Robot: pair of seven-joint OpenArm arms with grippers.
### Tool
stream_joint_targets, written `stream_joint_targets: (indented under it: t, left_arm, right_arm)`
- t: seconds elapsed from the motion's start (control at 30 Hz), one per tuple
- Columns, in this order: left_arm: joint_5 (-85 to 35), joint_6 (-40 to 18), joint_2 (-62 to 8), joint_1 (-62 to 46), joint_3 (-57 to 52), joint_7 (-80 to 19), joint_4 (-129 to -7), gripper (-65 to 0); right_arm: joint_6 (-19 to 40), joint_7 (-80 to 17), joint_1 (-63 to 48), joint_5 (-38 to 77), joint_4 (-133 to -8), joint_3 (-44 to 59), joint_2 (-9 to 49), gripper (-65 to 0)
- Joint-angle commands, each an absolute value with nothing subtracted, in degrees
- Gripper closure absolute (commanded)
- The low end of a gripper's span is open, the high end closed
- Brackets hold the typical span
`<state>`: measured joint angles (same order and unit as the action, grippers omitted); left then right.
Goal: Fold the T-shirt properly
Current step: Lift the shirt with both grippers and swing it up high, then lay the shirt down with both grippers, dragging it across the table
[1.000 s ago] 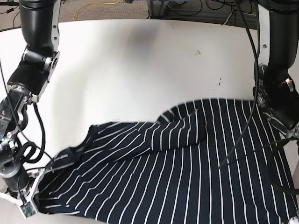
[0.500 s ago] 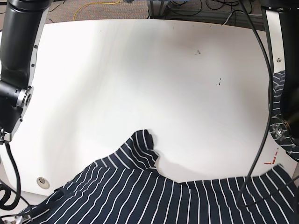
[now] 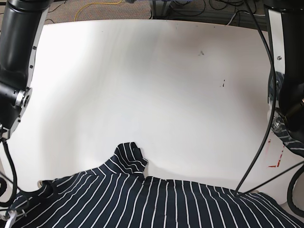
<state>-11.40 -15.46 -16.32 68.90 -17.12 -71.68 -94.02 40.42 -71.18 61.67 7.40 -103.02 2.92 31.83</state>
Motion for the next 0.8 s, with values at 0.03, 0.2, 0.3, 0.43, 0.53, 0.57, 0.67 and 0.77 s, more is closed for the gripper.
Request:
stream_joint_targets:
  t: [0.03, 0.2, 0.3, 0.43, 0.53, 0.57, 0.67, 0.77]
  left_arm:
    - [-11.12, -15.43, -16.75, 66.77, -17.27, -73.19, -99.91, 0.0]
    - [-11.12, -15.6, -16.75, 57.36, -18.77, -74.77, -106.68, 0.0]
    - [-11.21, -15.69, -16.75, 51.12, -20.26, -74.77, -108.53, 0.0]
    - [-11.21, -18.77, -16.66, 42.42, -22.81, -74.77, -110.55, 0.0]
    - [-11.21, -22.11, -16.66, 36.09, -25.36, -74.86, -111.52, 0.0]
    - [-11.21, -22.9, -16.75, 34.33, -26.07, -74.86, -111.6, 0.0]
    - [-11.12, -24.48, -16.75, 29.14, -28.26, -74.86, -111.6, 0.0]
    - [-11.12, -25.01, -16.75, 23.25, -29.49, -74.77, -111.69, 0.0]
  right_arm:
    - [40.0, -73.63, 56.57, 6.11, -110.11, 6.99, 32.92, -0.8]
    - [40.0, -75.21, 42.51, 6.55, -116.53, 14.46, 31.69, -0.8]
    - [40.0, -75.21, 34.95, 6.55, -116.7, 19.21, 29.41, -0.8]
    - [40.0, -75.12, 25.01, 6.55, -116.79, 26.95, 26.15, -0.8]
    - [40.0, -75.03, 18.86, 6.55, -116.79, 30.9, 24.22, -0.8]
    - [40.0, -75.03, 17.27, 6.55, -116.79, 32.04, 23.43, -0.8]
    - [40.0, -74.95, 12.79, 6.55, -116.79, 34.77, 20.7, -0.8]
    - [40.0, -74.95, 8.4, 6.55, -116.79, 37.14, 18.15, -0.8]
